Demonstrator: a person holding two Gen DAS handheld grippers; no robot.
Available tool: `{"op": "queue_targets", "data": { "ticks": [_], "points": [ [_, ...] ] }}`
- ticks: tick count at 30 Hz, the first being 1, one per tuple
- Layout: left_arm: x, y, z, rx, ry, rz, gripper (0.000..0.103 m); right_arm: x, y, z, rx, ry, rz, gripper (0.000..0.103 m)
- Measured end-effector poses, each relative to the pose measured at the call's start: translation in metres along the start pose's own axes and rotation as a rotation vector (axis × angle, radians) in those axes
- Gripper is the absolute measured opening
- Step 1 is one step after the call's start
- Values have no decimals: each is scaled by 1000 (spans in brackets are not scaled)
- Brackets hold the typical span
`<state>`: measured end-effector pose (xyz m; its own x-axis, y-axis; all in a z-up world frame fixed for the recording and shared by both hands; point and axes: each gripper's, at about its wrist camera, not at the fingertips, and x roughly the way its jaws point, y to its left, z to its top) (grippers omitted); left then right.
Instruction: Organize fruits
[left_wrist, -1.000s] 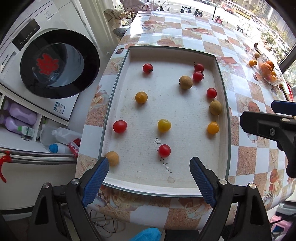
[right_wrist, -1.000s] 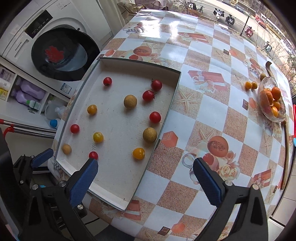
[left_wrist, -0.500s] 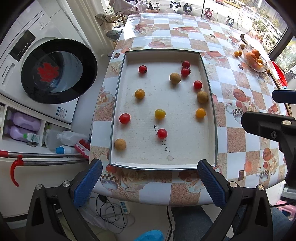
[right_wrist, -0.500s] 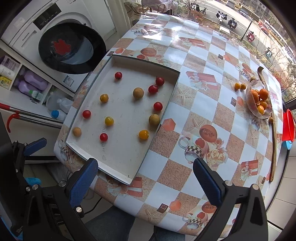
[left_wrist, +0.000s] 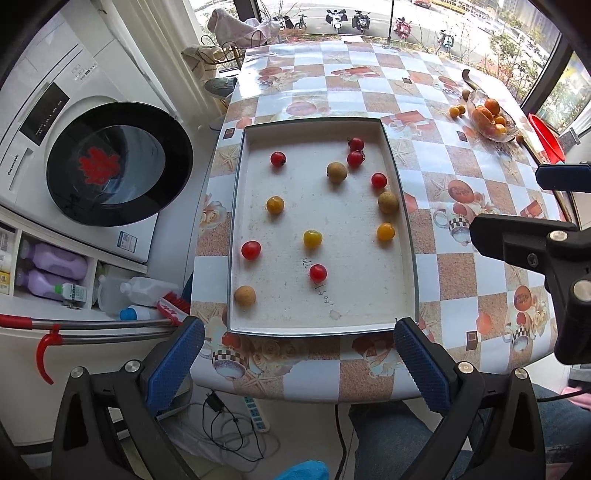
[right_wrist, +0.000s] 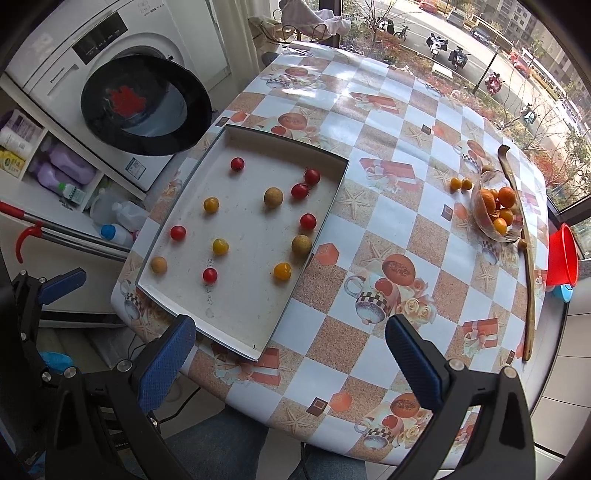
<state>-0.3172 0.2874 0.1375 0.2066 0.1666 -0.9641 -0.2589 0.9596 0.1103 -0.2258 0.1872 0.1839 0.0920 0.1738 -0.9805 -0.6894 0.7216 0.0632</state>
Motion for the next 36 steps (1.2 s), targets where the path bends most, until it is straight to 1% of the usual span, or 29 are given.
{"op": "queue_targets", "data": {
  "ticks": [5, 11, 36],
  "points": [
    [-5, -3, -1, 14, -11, 6, 103, -4, 0, 1, 0, -11, -2, 103],
    [-9, -4, -1, 9, -20, 1, 103, -4, -1, 1, -1, -9, -3, 103],
    [-12, -13, -1, 24, -19, -14, 103, -5, 2, 0, 5, -7, -1, 103]
  ]
}}
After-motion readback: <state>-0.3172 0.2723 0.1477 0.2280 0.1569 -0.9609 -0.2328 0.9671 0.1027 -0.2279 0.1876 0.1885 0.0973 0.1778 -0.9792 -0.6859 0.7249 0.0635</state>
